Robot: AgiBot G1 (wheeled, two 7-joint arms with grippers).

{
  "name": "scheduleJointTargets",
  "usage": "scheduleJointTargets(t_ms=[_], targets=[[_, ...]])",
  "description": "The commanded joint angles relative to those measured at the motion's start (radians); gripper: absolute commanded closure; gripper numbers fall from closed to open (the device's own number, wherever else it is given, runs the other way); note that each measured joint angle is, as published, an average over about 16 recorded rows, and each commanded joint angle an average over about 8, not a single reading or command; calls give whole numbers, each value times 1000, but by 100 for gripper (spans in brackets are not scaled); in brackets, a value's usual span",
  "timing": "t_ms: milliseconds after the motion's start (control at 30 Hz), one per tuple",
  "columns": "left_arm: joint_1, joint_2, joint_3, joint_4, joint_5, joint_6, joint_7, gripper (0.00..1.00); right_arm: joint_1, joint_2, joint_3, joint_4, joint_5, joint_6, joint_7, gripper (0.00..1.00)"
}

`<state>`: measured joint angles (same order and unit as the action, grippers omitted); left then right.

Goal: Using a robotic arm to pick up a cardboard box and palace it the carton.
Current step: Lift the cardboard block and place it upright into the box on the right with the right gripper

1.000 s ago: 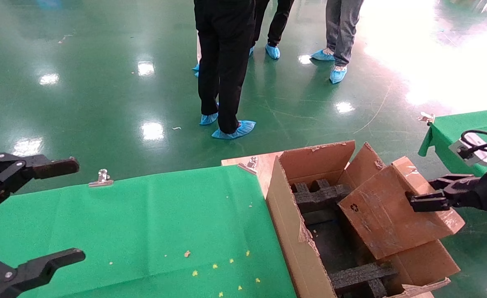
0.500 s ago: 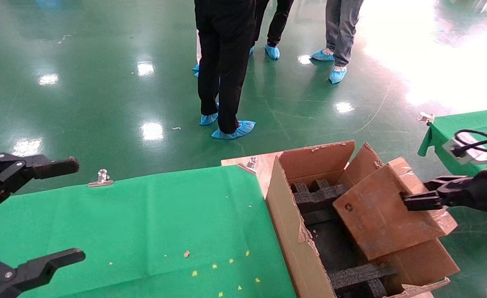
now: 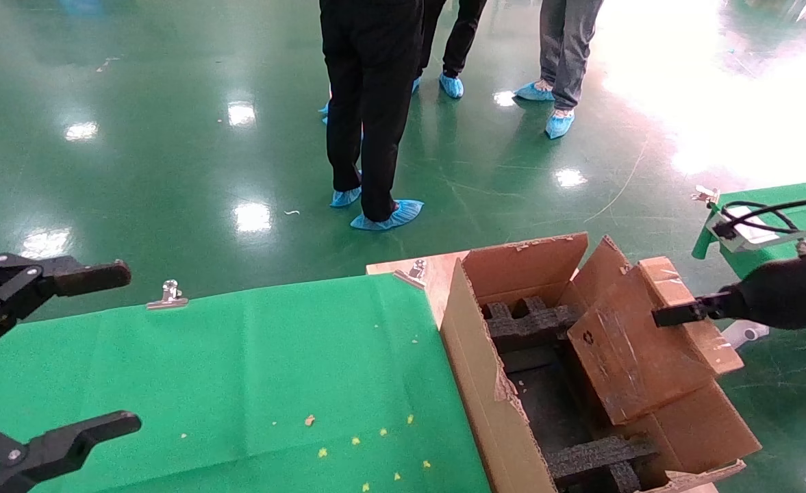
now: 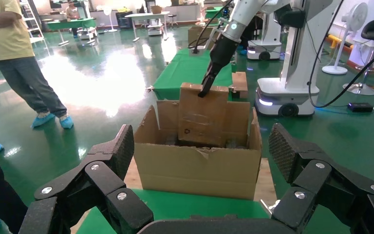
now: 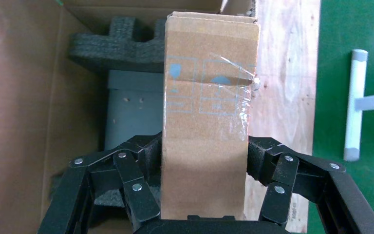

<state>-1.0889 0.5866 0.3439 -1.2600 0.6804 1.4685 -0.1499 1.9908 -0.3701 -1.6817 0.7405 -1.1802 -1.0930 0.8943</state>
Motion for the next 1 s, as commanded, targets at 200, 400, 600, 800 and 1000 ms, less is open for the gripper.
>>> scheduleJointTargets(t_ms=[200, 400, 600, 800, 1000], targets=[[0, 0, 0, 0, 0, 0, 0, 0, -5, -34, -35, 69, -81, 67, 161, 100], [0, 0, 0, 0, 0, 0, 0, 0, -36, -58, -62, 103, -128, 123, 233, 100], [0, 0, 0, 0, 0, 0, 0, 0, -68, -88, -78, 97, -149, 167, 278, 100], [0, 0, 0, 0, 0, 0, 0, 0, -110, -121, -83, 66, -140, 205, 284, 100], [0, 0, 0, 0, 0, 0, 0, 0, -159, -162, -82, 7, -116, 234, 264, 100]])
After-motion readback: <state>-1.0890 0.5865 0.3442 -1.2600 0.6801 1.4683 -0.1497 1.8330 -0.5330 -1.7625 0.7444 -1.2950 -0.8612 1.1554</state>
